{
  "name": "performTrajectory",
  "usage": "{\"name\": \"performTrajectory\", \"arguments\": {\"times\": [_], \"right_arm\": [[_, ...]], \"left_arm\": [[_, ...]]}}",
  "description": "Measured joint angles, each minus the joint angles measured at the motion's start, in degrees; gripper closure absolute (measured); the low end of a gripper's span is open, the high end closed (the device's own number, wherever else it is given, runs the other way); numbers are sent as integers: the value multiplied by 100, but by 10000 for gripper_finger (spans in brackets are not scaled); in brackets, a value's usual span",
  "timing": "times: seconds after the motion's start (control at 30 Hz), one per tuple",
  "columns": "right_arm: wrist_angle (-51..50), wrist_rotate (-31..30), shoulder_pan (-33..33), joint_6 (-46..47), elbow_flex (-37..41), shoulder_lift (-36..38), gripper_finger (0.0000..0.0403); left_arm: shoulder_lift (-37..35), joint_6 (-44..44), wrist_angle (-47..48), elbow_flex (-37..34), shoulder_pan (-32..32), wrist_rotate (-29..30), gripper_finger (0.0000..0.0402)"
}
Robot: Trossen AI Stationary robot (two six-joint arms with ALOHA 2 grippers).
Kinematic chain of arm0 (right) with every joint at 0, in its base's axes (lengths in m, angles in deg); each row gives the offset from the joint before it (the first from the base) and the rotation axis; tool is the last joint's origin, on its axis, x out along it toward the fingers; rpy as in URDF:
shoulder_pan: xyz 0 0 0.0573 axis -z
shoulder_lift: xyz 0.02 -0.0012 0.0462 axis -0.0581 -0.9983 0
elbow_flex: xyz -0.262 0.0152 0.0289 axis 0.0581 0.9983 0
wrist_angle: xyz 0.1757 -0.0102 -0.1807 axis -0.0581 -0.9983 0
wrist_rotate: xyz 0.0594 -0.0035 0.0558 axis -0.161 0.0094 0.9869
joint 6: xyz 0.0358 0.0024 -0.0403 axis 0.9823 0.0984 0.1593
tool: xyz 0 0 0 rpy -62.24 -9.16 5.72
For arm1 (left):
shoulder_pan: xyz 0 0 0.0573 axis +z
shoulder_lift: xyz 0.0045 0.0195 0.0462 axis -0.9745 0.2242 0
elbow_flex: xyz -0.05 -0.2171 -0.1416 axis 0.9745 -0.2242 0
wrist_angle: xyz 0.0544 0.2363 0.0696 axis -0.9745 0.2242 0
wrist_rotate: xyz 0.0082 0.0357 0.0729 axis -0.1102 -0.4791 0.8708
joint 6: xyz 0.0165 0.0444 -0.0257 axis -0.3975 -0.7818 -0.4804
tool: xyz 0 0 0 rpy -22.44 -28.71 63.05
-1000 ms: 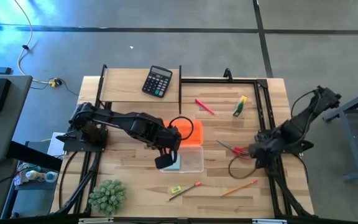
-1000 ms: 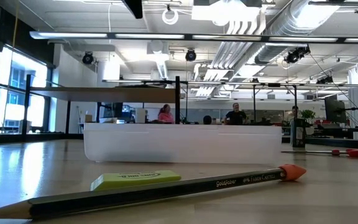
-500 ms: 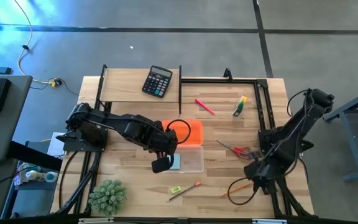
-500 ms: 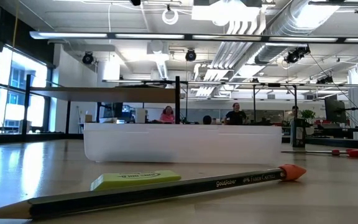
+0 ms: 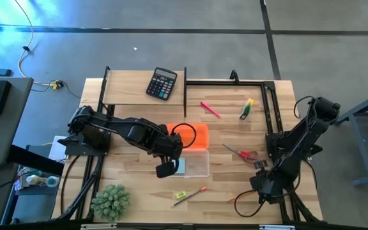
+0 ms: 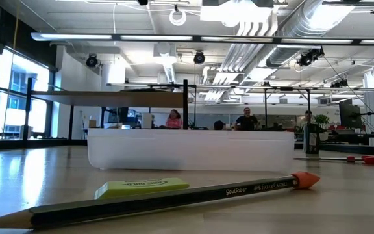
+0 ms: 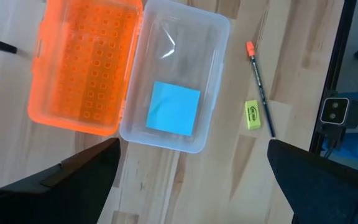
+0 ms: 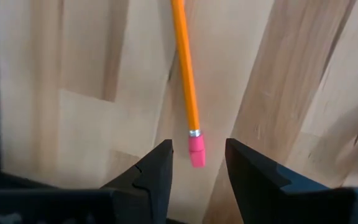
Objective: Pack school essentials
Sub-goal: Put the yellow pencil into the school supply box
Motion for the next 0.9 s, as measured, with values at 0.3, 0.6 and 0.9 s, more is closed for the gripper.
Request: {"name": "performTrajectory", "arguments": {"times": [0.3,0.6,0.9], "right_arm": [[367,50,-199,10,0,-607,263],[355,52,-387,414,1,-861,263],[746,176,-380,947,359,-819,266]], "left_arm": [[2,11,-136,0,0,0,5],[2,144,-136,0,-11,-2,5],[4,146,-138,0,-32,-4,5]]}}
